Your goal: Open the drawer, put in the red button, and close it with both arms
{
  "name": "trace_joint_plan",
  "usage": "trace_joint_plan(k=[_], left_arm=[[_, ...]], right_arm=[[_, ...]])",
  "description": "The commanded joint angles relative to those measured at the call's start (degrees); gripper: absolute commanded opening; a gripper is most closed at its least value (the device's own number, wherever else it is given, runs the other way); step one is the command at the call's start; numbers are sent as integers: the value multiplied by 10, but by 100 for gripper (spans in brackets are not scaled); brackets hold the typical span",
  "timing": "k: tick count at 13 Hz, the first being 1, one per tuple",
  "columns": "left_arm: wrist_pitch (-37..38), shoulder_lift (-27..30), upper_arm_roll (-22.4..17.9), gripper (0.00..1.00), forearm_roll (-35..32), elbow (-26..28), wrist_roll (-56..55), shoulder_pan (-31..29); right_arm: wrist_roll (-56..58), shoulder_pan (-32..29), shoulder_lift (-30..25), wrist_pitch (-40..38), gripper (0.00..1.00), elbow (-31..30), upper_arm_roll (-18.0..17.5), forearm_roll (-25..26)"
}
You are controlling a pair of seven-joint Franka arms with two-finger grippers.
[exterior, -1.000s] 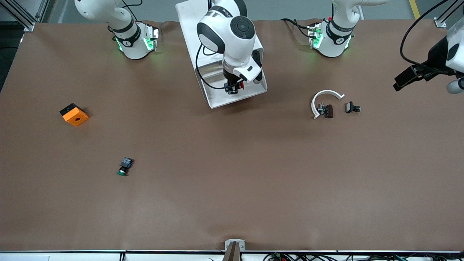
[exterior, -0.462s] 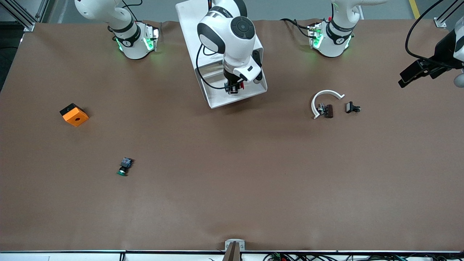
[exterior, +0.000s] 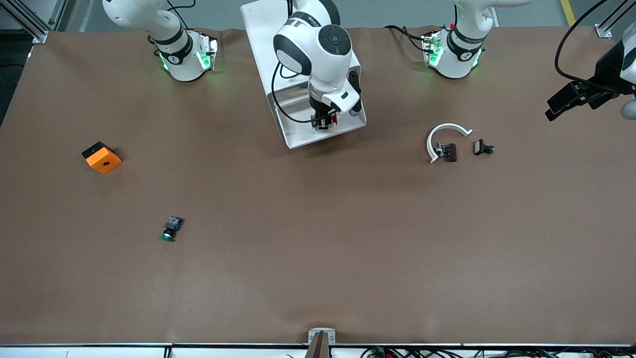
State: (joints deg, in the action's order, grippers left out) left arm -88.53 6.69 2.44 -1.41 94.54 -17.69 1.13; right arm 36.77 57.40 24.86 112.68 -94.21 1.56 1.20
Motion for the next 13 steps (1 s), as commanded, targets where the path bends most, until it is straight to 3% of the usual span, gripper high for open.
trace_joint_plan(k=[1, 6, 10, 13], left_arm=[[-2, -1, 8, 100, 2, -3, 42, -7], [0, -3, 6, 100, 3, -2, 57, -10], [1, -3, 7, 100, 2, -6, 65, -10], [0, -4, 8, 100, 3, -10, 62, -5]], right_arm=[[-7, 6, -4, 1, 100, -1, 6, -7], [21, -18, -8, -18, 100, 35, 8, -8], [24, -56, -9, -105, 100, 123, 8, -13], [23, -90, -25, -162, 100, 165, 12, -46]])
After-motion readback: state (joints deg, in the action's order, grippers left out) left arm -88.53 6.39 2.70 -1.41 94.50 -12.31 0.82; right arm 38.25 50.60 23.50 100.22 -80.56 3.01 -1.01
